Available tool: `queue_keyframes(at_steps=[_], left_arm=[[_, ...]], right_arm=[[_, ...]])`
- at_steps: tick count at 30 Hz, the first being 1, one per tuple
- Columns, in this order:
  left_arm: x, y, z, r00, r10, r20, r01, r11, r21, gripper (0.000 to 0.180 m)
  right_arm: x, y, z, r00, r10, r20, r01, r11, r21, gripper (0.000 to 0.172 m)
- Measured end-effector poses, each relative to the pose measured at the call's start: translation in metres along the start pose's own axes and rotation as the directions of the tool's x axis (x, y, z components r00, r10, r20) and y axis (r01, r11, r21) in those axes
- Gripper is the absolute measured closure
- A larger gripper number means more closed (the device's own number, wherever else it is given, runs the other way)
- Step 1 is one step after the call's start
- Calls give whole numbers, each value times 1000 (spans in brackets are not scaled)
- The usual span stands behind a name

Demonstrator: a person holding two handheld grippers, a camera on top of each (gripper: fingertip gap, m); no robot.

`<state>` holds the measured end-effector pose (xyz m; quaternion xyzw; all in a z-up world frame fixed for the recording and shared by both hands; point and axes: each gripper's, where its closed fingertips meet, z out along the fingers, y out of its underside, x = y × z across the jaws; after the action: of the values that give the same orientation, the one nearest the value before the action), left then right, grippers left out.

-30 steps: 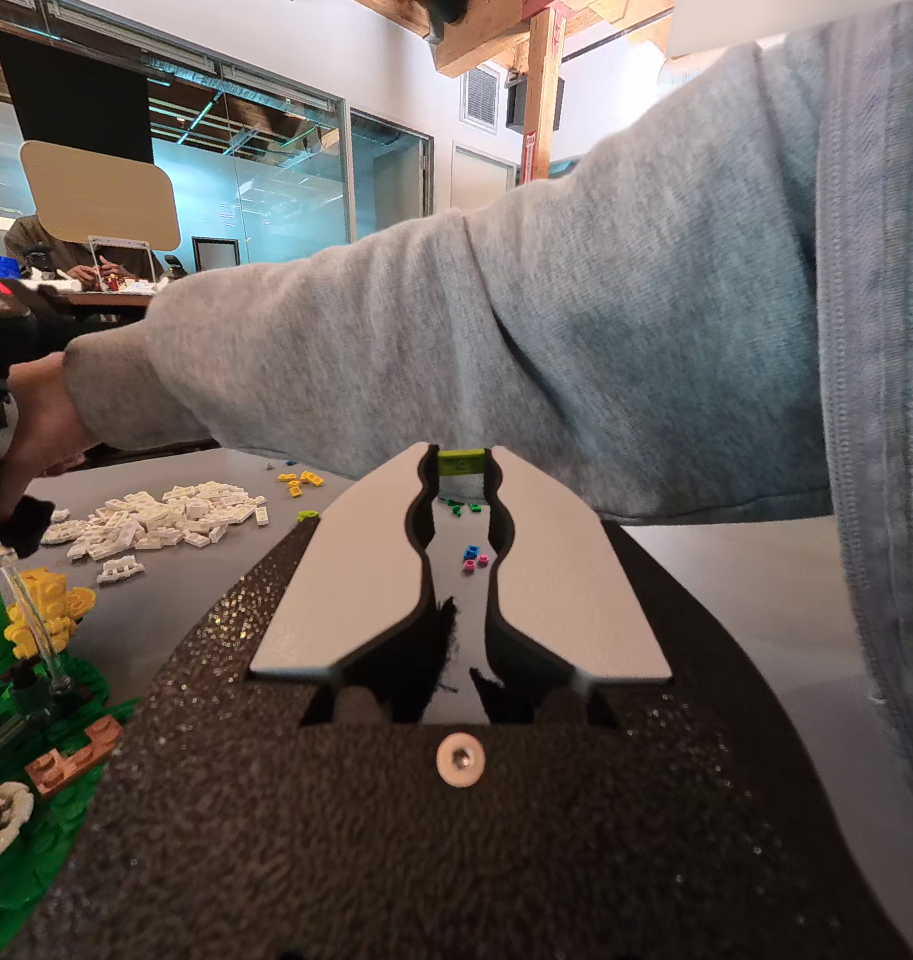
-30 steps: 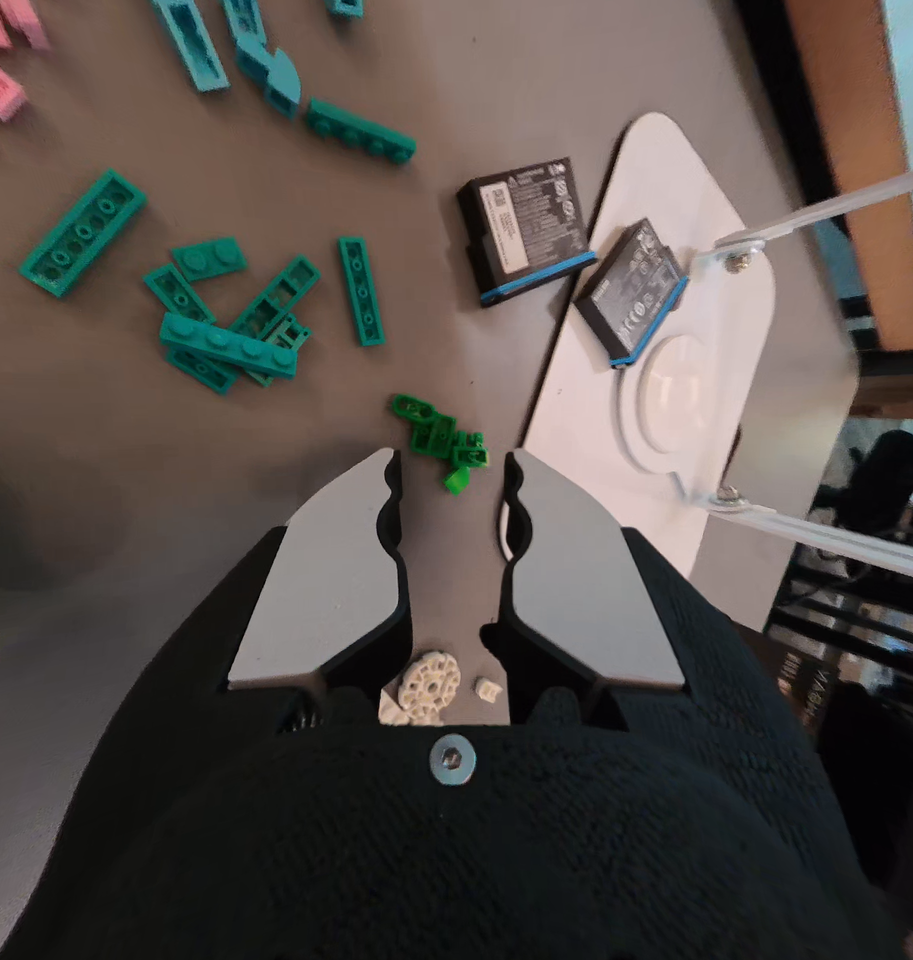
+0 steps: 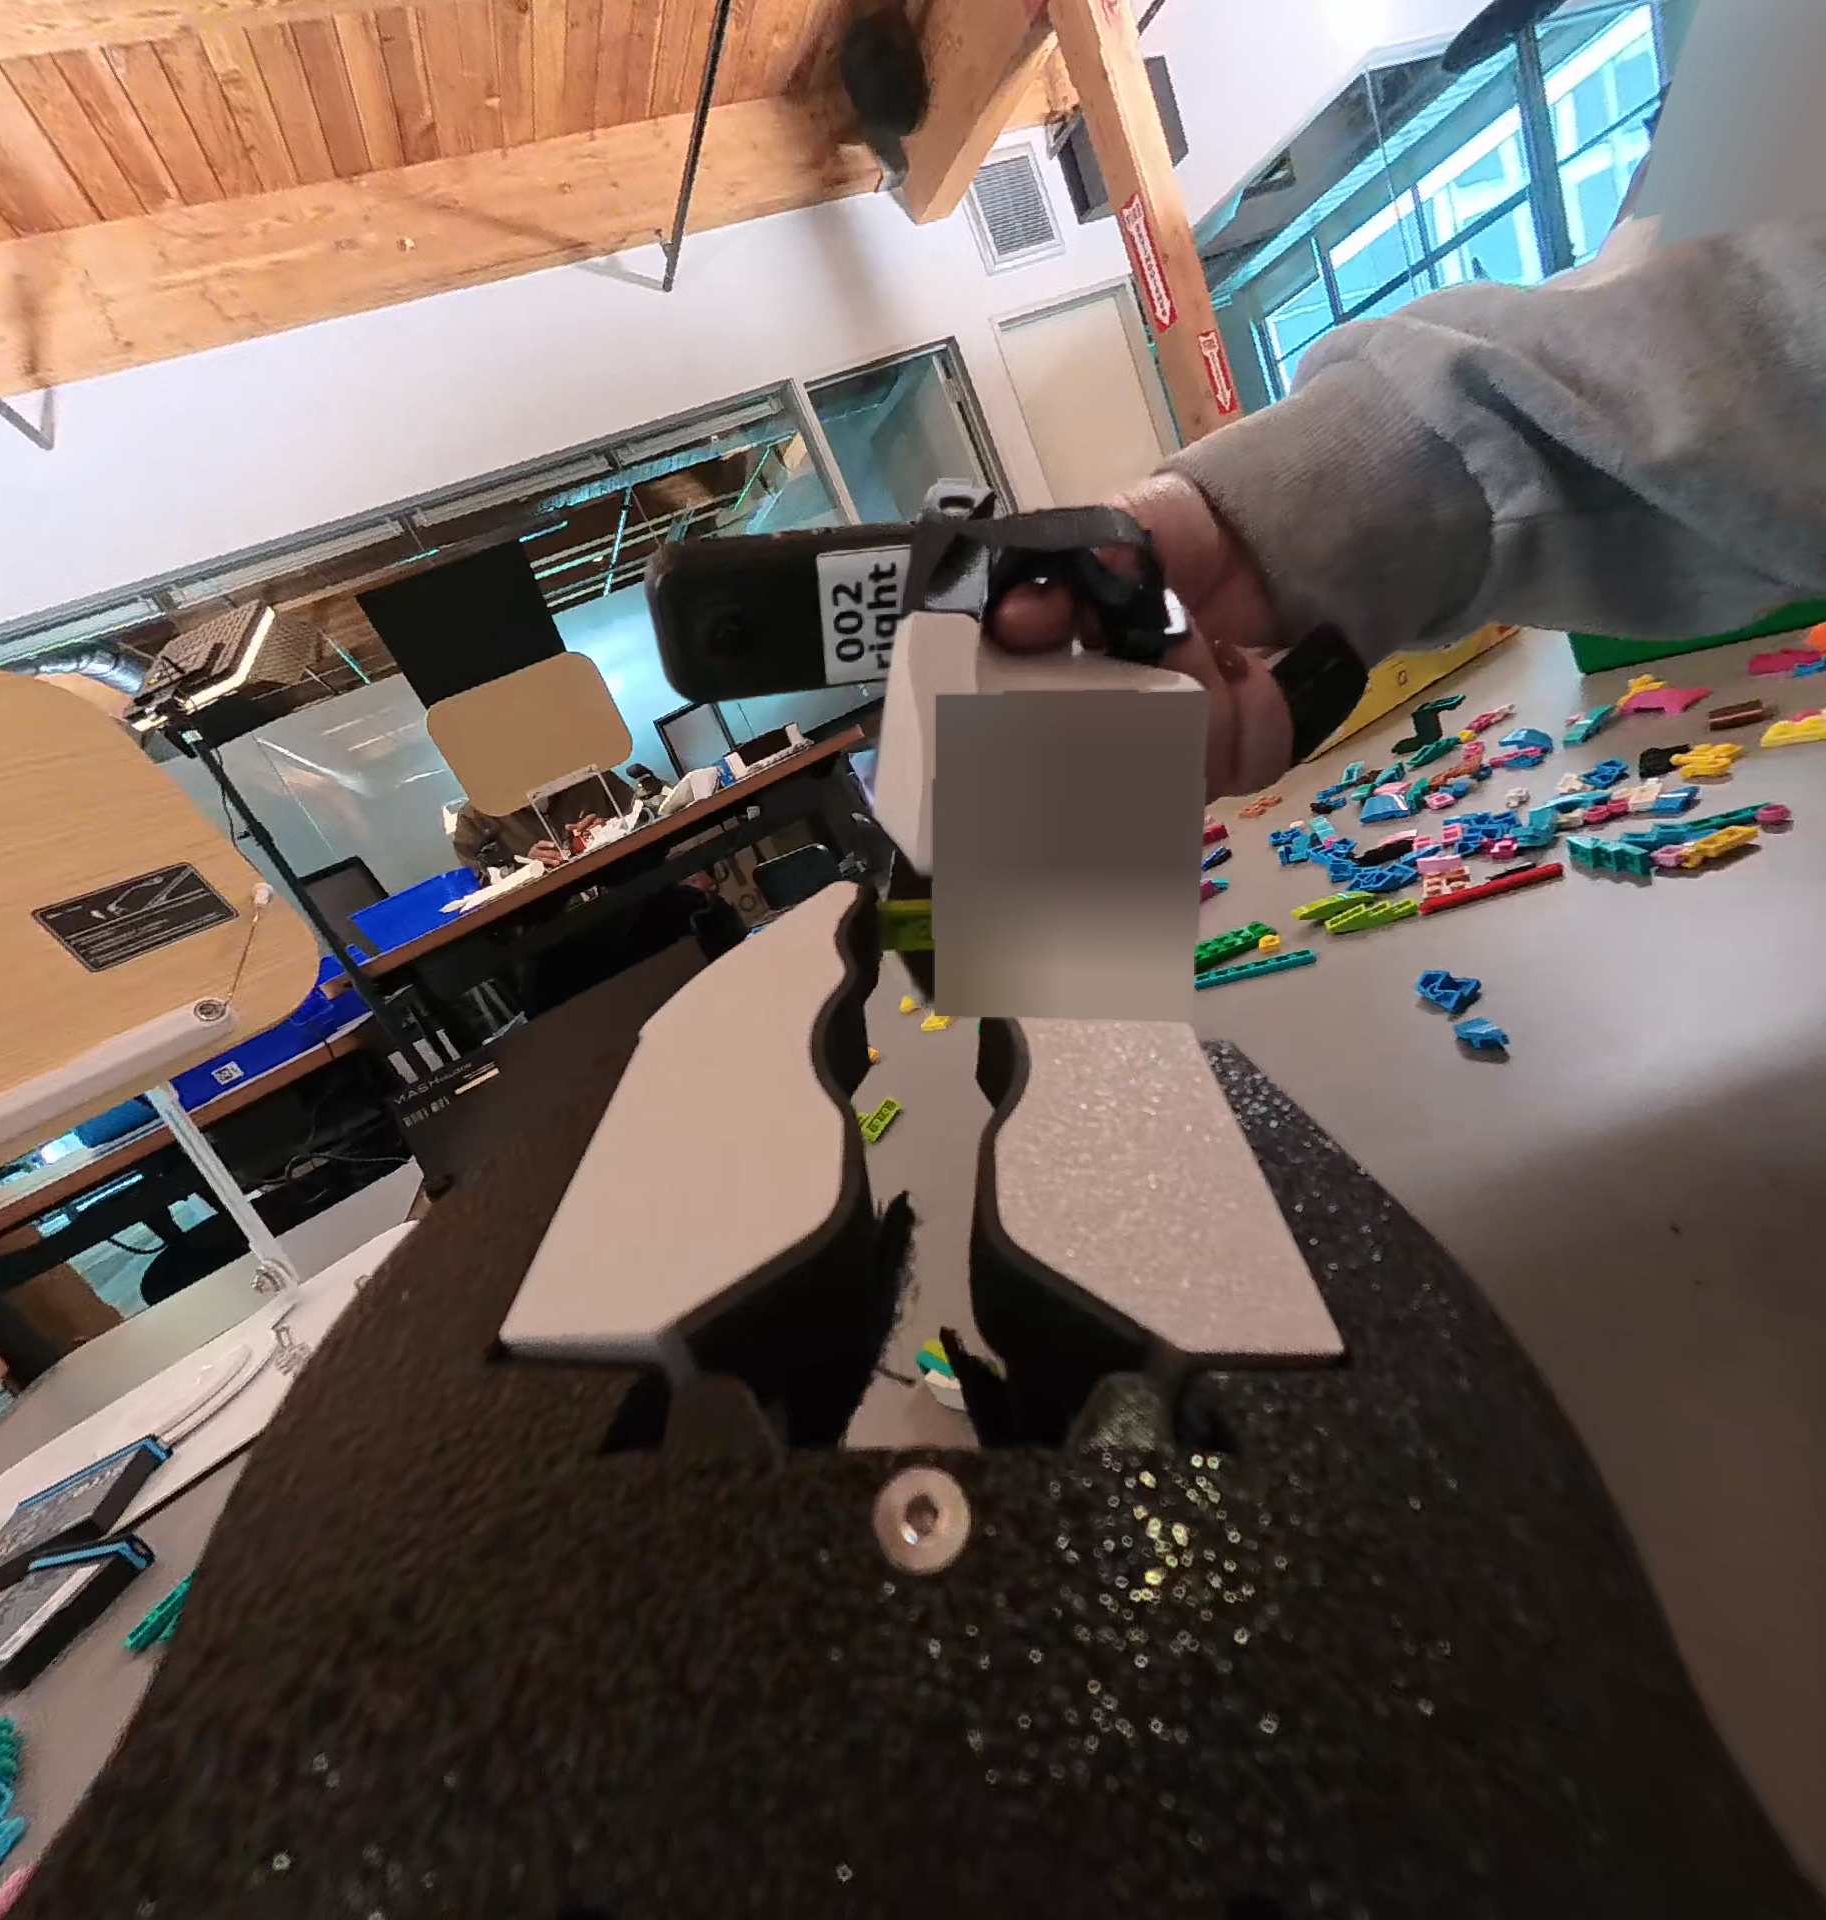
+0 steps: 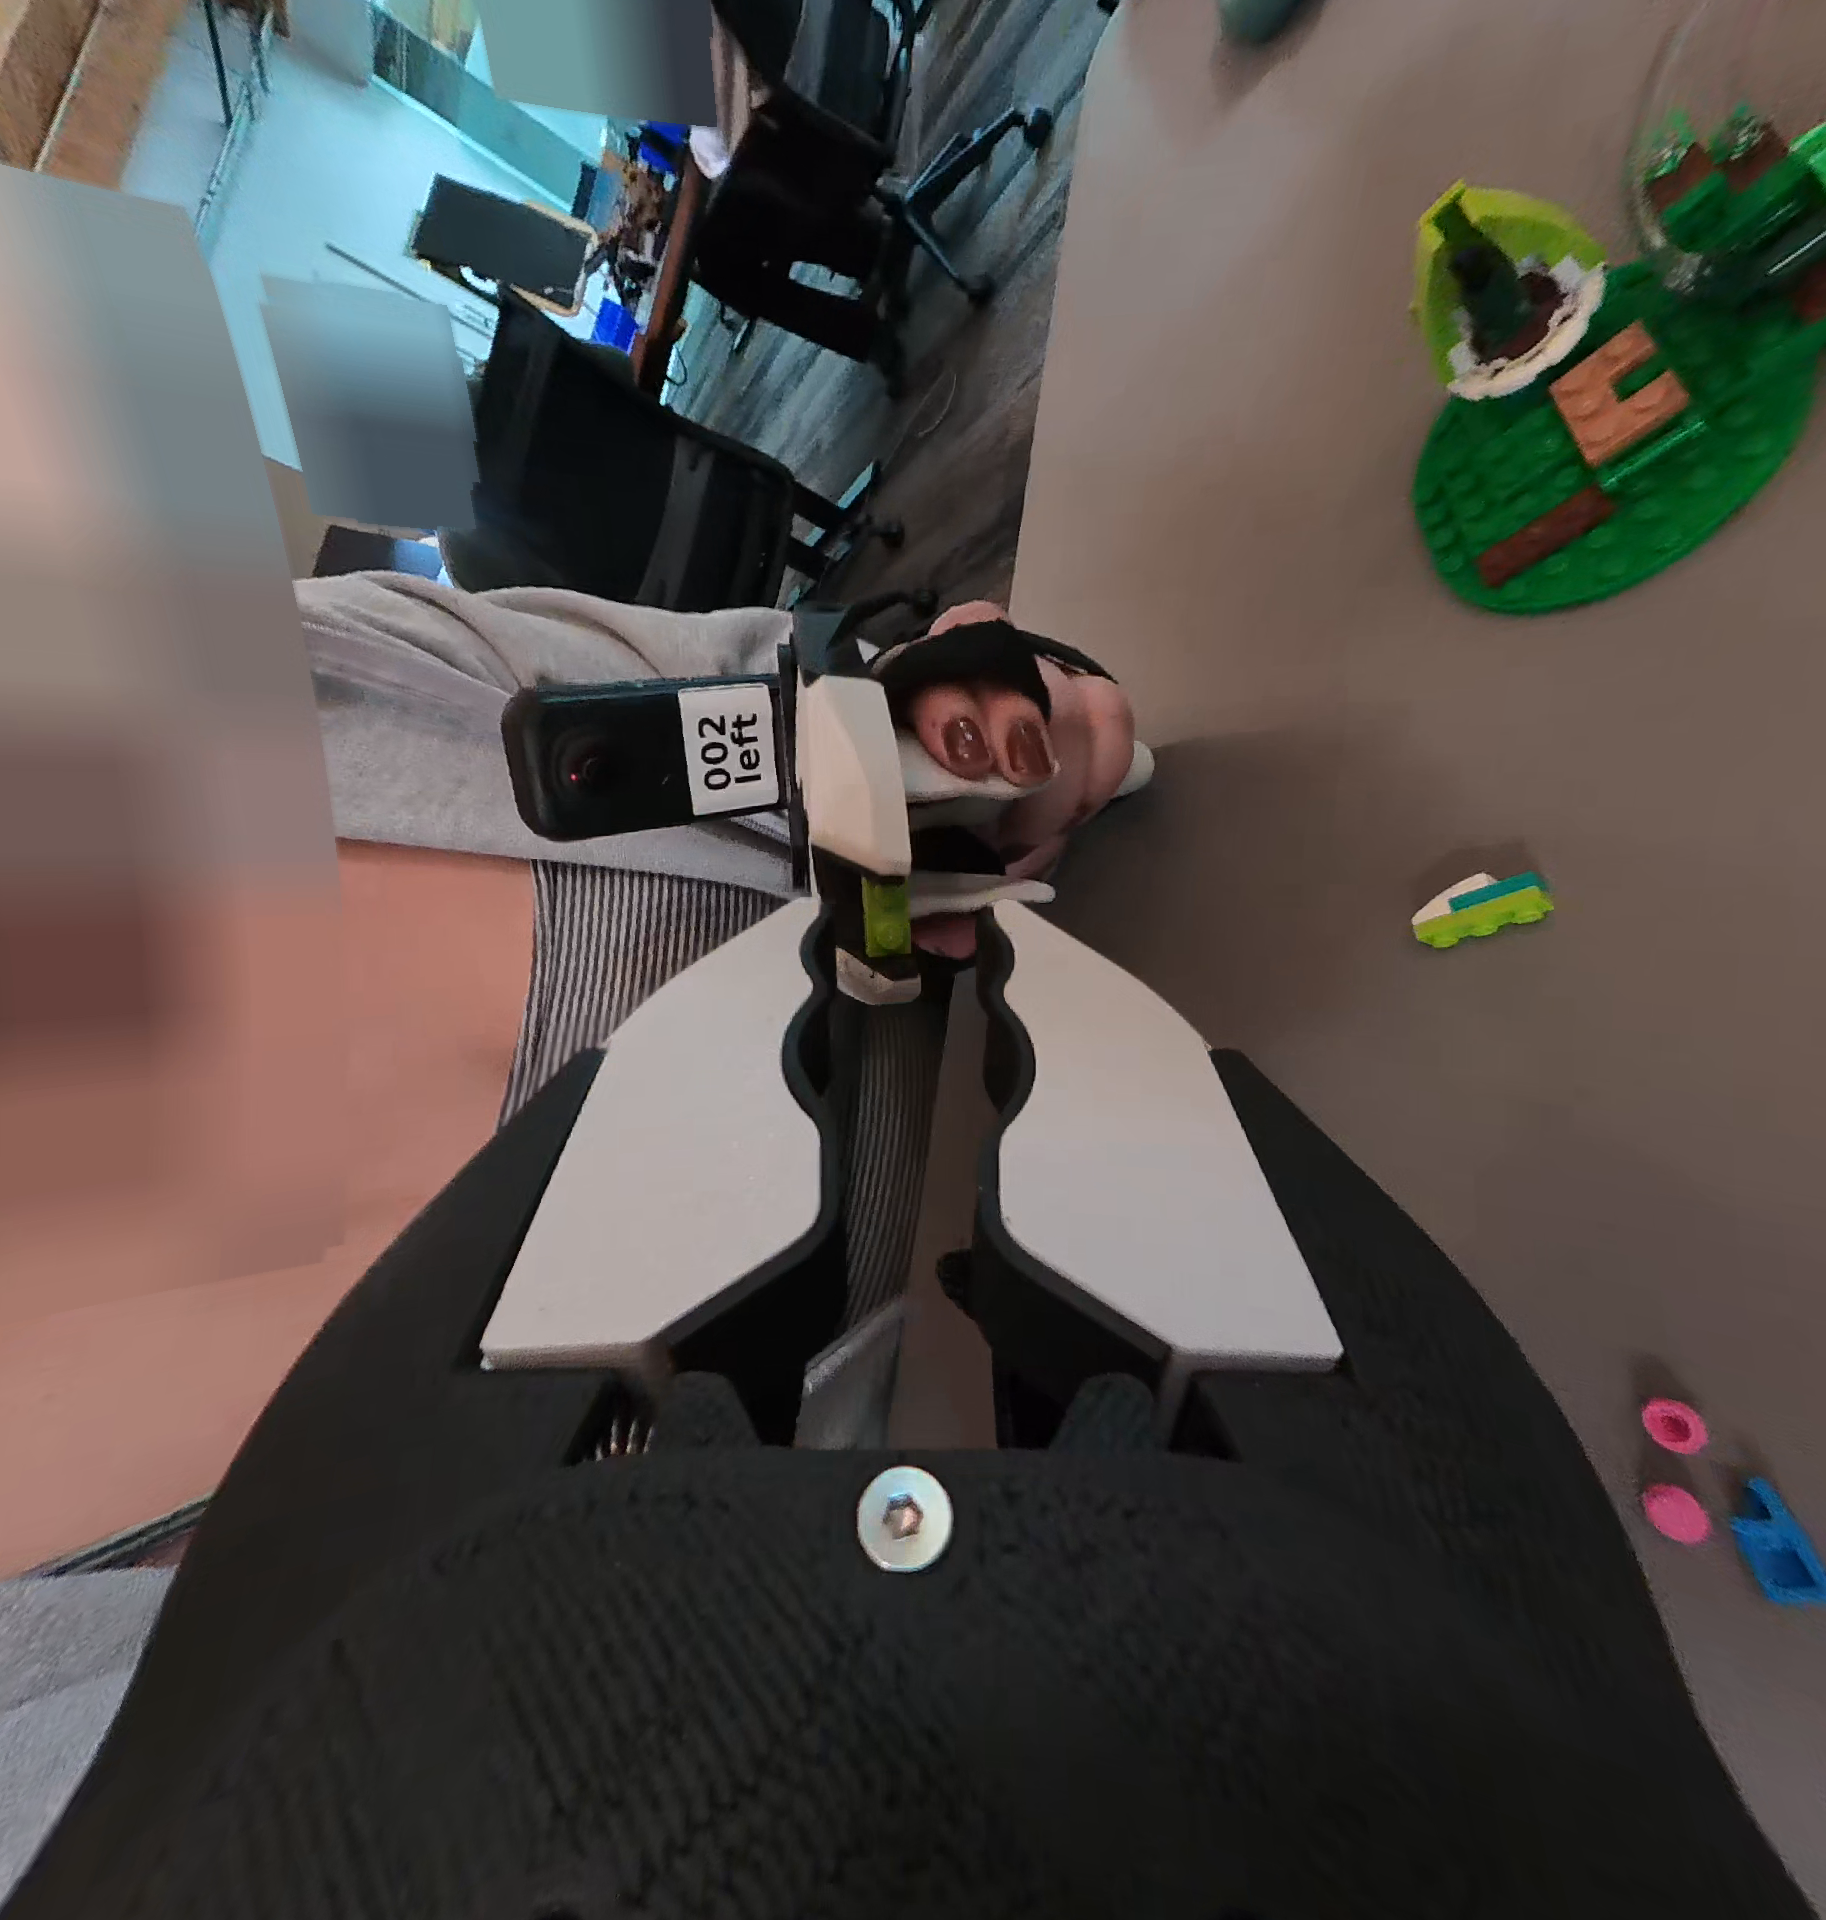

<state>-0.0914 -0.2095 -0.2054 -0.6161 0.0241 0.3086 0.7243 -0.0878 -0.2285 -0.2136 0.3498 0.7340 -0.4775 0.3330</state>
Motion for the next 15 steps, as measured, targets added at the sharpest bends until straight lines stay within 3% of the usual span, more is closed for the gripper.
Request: queue_keyframes(at_steps=[2,5,7,8,9,11,13,15], left_arm=[[2,0,0,1000,0,-9,0,1000,-1,164],[-4,5,3,998,-56,25,57,998,-28,159],[-15,10,2,991,-99,85,103,994,-45,147],[-19,13,1,987,-127,100,133,989,-58,145],[-24,18,1,981,-147,125,158,984,-86,145],[-31,31,1,971,-172,165,197,969,-147,145],[-33,34,1,967,-186,174,215,963,-164,146],[-33,34,0,967,-183,175,211,964,-160,149]], right_arm=[[-3,3,2,1000,-19,25,20,999,-26,165],[3,1,0,995,-94,-22,93,995,-38,165],[26,-9,-13,974,-165,-153,160,986,-42,165],[51,-18,-27,938,-195,-288,191,981,-44,165],[84,-27,-46,858,-228,-460,222,973,-69,165],[144,-37,-91,600,-338,-725,271,939,-213,165],[178,-41,-116,410,-445,-796,277,892,-356,165],[194,-41,-120,341,-518,-785,264,854,-448,165]])
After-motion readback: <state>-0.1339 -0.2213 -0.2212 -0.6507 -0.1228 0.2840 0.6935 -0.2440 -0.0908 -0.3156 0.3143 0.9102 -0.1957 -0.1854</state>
